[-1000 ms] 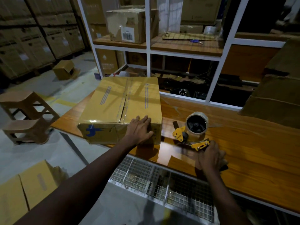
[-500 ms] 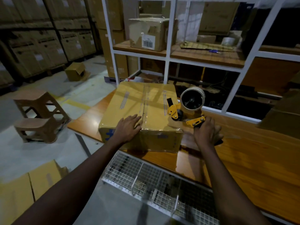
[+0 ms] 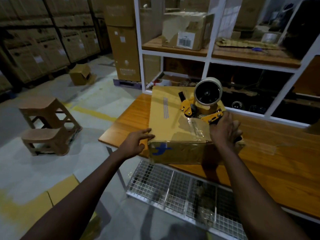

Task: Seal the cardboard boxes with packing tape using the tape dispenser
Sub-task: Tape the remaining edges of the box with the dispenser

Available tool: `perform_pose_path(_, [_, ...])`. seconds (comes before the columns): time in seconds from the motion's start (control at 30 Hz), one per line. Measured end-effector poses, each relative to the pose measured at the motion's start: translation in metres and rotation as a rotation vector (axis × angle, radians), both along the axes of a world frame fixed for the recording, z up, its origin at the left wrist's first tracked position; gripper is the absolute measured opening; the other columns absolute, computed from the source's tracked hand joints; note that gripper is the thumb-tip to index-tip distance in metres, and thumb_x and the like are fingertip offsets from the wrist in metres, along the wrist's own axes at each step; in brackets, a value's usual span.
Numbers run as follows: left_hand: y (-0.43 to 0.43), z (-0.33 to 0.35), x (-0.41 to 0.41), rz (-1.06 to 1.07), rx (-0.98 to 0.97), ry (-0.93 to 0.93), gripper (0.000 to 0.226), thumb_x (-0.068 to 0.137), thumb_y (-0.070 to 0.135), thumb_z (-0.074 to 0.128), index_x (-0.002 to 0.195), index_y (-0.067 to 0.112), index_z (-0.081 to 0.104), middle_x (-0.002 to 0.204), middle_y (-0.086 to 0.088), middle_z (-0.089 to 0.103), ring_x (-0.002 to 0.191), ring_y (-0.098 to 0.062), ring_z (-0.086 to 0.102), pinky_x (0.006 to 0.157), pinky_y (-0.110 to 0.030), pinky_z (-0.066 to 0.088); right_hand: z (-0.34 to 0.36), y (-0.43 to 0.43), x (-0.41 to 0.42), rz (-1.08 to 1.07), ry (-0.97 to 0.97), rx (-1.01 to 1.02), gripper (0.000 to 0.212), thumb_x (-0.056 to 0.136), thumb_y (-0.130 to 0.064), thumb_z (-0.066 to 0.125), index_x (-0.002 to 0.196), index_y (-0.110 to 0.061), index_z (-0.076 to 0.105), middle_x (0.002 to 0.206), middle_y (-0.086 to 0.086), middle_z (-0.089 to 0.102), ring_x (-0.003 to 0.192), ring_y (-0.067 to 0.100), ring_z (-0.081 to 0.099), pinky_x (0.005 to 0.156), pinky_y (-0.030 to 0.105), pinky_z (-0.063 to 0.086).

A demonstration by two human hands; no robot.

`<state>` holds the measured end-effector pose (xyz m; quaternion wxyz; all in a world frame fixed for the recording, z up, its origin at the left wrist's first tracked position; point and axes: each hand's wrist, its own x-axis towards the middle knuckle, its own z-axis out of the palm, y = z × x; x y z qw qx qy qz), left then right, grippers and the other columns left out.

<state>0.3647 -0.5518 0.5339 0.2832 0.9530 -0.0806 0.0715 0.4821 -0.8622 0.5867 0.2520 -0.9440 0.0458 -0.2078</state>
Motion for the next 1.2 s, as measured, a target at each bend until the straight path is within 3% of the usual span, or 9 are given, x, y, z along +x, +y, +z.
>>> perform_pose_path(0.07, [0.012,-0.008,0.004,-0.091,0.061,-0.007,0.054,0.079,0.023,0.059,0.133,0.021,0.063,0.15,-0.007,0.046,0.129,-0.023,0.051,0.091,-0.03,0.043,0.0,0.016,-0.004,-0.01,-0.016,-0.003,0.035,0.088,-0.024,0.062,0.119,-0.015,0.047,0.125,0.01,0.053,0.114,0.038,0.042,0.089,0.05,0.032])
perform_pose_path(0.2, [0.028,-0.018,0.017,-0.188,0.204,-0.078,0.054,0.088,0.037,0.068,0.139,0.029,0.055,0.153,-0.004,0.042,0.131,-0.027,0.046,0.102,-0.044,0.039,0.0,0.037,-0.016,-0.052,-0.017,-0.007,0.034,0.089,-0.022,0.062,0.118,-0.015,0.047,0.125,0.01,0.052,0.113,0.037,0.041,0.089,0.05,0.031])
perform_pose_path(0.37, [0.023,-0.016,0.027,-0.218,0.4,-0.137,0.056,0.089,0.055,0.047,0.142,0.036,0.048,0.149,-0.007,0.045,0.132,-0.033,0.041,0.097,-0.051,0.045,0.0,0.047,-0.025,-0.067,-0.023,-0.019,0.033,0.088,-0.023,0.062,0.116,-0.014,0.047,0.123,0.01,0.052,0.112,0.037,0.042,0.089,0.05,0.032])
perform_pose_path(0.53, [0.017,-0.024,0.032,-0.295,0.525,-0.194,0.051,0.103,0.053,0.026,0.152,0.04,0.026,0.159,-0.006,0.031,0.145,-0.034,0.029,0.11,-0.058,0.032,0.001,0.049,-0.029,-0.092,-0.028,-0.006,0.032,0.089,-0.025,0.061,0.116,-0.016,0.047,0.121,0.009,0.054,0.111,0.036,0.042,0.087,0.049,0.032])
perform_pose_path(0.7, [0.017,-0.026,0.045,-0.438,0.657,-0.312,0.057,0.102,0.042,0.04,0.154,0.04,0.018,0.159,-0.012,0.029,0.14,-0.041,0.034,0.106,-0.055,0.038,0.002,0.046,-0.032,-0.121,-0.019,0.013,0.033,0.089,-0.024,0.061,0.118,-0.015,0.047,0.122,0.009,0.054,0.114,0.036,0.042,0.09,0.05,0.032])
perform_pose_path(0.93, [0.028,-0.01,0.058,-0.579,0.912,-0.43,0.088,0.086,0.063,0.057,0.155,0.035,0.009,0.155,-0.019,0.033,0.126,-0.041,0.048,0.095,-0.048,0.048,0.002,0.038,-0.036,-0.145,-0.011,0.07,0.034,0.089,-0.026,0.06,0.119,-0.014,0.047,0.125,0.01,0.053,0.116,0.037,0.041,0.091,0.051,0.033])
perform_pose_path(1.07, [0.028,-0.006,0.057,-0.632,1.068,-0.371,0.08,0.09,0.066,0.045,0.154,0.041,0.004,0.16,-0.025,0.011,0.134,-0.045,0.032,0.107,-0.055,0.032,0.005,0.028,-0.041,-0.203,-0.003,0.087,0.034,0.089,-0.026,0.06,0.119,-0.015,0.048,0.128,0.009,0.053,0.118,0.038,0.042,0.094,0.052,0.031])
perform_pose_path(1.2, [0.02,0.009,0.059,-0.751,1.054,-0.406,0.079,0.087,0.071,0.032,0.156,0.04,0.008,0.164,-0.016,-0.002,0.147,-0.042,0.016,0.115,-0.061,0.011,0.007,0.012,-0.045,-0.253,-0.013,0.101,0.03,0.089,-0.028,0.059,0.114,-0.015,0.049,0.125,0.009,0.053,0.116,0.038,0.042,0.093,0.051,0.032])
